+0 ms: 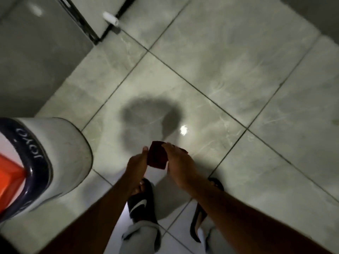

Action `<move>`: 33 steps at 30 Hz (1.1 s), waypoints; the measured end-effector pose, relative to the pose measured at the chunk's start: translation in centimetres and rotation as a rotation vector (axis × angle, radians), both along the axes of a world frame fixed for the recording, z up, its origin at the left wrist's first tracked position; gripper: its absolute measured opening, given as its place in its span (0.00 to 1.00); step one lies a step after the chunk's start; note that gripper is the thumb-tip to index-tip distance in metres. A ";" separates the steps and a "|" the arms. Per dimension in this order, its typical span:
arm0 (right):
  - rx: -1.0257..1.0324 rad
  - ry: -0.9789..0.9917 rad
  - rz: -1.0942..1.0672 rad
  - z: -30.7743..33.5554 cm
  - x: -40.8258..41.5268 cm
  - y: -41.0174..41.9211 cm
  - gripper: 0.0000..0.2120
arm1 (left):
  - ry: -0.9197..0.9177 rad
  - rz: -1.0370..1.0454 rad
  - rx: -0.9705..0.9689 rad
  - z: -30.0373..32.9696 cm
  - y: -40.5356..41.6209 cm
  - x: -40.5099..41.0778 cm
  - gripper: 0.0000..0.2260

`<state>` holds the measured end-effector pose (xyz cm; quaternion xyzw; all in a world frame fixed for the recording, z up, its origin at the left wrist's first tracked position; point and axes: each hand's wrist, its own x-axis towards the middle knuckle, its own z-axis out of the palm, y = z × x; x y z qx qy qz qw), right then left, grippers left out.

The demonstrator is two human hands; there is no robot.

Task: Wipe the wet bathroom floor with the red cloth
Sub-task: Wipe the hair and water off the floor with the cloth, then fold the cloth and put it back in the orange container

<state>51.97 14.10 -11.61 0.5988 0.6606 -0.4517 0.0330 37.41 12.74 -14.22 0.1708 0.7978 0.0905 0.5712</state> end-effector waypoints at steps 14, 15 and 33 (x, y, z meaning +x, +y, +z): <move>-0.329 0.556 -0.683 12.8 -7.2 2.1 0.48 | -0.662 0.510 0.479 12.7 -0.2 -10.4 0.22; -0.498 0.631 -0.805 13.1 -8.2 2.0 0.48 | -0.670 0.510 0.472 13.4 -0.8 -11.7 0.24; -0.163 0.353 -0.175 11.2 -44.1 -3.9 0.29 | -0.055 0.979 0.463 14.0 -12.2 -36.7 0.16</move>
